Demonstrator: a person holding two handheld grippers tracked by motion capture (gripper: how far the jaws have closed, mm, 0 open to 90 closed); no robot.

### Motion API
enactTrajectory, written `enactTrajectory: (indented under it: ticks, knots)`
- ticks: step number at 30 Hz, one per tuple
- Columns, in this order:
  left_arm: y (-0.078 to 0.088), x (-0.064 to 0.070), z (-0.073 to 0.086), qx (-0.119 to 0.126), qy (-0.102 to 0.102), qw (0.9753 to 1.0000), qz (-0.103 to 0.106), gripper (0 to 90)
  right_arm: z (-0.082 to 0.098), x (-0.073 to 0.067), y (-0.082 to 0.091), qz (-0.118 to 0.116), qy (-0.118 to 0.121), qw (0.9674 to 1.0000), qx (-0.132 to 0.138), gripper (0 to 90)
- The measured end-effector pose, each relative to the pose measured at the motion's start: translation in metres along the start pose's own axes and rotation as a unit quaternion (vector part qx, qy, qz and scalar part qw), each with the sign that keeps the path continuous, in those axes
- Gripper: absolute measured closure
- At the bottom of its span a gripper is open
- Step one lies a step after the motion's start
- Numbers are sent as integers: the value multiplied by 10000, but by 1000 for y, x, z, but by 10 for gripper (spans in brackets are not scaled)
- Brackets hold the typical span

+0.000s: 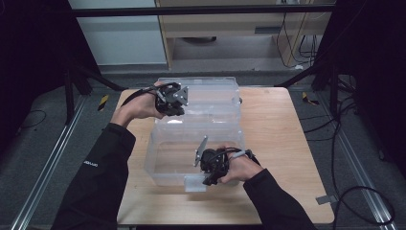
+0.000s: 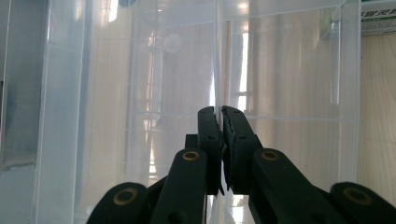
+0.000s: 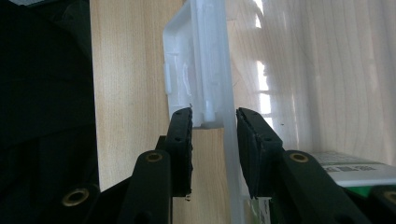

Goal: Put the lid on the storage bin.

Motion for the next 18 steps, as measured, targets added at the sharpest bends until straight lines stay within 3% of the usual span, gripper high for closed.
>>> enactTrajectory:
  ticks: [5, 11, 18]
  knots:
    - [3, 3, -2, 33, -7, 10000, 29, 868, 0, -1, 0, 21, -32, 10000, -5, 672]
    - [10, 10, -4, -26, -157, 9999, 14, 869, 0, -2, 0, 10, -108, 9999, -43, 671]
    - [15, 21, -7, 39, -240, 9997, -45, 868, 0, -1, -1, 1, -52, 10000, 35, 671]
Point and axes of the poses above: each handheld gripper's, and its own axes: y roughly backward along the jaws, z roughly out of its underside, x roughly to its right, the point moved 5 cm from there along -y, roughly forward along the jaws
